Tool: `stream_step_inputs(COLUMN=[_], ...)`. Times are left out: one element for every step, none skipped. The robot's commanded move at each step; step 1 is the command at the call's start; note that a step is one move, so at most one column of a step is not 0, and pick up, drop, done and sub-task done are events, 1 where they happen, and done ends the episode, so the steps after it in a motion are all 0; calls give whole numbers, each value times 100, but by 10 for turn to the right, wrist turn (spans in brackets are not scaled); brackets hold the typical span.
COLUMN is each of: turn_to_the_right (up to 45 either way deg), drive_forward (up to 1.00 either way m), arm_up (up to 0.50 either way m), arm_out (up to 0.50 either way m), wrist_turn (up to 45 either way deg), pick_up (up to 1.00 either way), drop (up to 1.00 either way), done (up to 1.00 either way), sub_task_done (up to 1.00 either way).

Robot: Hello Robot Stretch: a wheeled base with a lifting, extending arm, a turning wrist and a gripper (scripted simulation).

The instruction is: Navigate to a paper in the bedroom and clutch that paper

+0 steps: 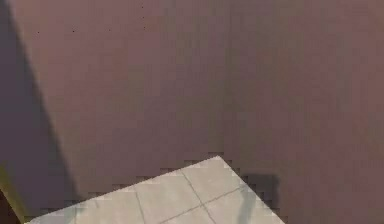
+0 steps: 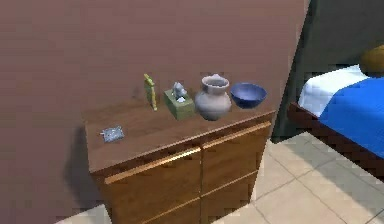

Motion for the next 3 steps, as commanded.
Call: stream_step_inputs(turn_to_the_right=[450,330,0], drive_forward=[0,0,35], arm_up=[0,0,0], arm_out=[0,0,0], wrist_turn=[0,0,0], pick_up=[0,0,0], drop=[0,0,0], done=[0,0,0], sub_task_done=[0,0,0])
